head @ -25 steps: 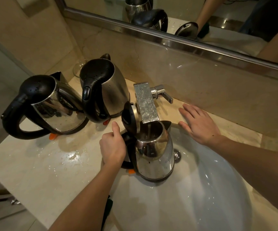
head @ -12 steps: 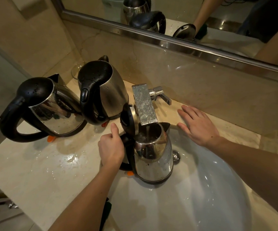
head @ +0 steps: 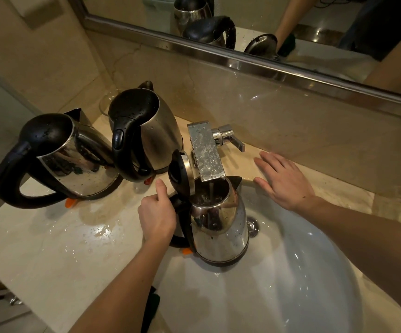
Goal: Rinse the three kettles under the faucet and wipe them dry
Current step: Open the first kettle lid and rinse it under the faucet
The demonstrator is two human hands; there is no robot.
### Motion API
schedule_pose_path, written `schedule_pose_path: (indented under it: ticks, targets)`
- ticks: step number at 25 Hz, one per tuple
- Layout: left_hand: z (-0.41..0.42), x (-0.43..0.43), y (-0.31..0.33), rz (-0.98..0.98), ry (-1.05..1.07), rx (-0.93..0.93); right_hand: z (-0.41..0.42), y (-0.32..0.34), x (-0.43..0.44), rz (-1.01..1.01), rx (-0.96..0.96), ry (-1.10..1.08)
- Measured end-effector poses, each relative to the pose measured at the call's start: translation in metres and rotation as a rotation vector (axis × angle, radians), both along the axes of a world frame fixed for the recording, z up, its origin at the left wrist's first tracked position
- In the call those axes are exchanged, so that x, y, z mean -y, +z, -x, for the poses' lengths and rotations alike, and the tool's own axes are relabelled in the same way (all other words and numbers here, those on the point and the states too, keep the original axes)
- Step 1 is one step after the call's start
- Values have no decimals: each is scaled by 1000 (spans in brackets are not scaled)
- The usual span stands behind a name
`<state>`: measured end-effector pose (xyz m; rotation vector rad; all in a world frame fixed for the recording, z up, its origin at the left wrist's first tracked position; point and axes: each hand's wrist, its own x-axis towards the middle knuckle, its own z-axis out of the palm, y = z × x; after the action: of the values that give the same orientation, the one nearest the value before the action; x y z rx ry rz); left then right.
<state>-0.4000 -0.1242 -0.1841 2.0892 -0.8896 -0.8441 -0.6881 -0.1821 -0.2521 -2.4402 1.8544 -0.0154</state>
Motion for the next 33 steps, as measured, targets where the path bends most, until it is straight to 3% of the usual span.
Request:
schedule_pose_path:
  ticks: [33]
  targets:
    - [-3,1,-3,13,-39,9,-1,2,0,-11,-6,-15]
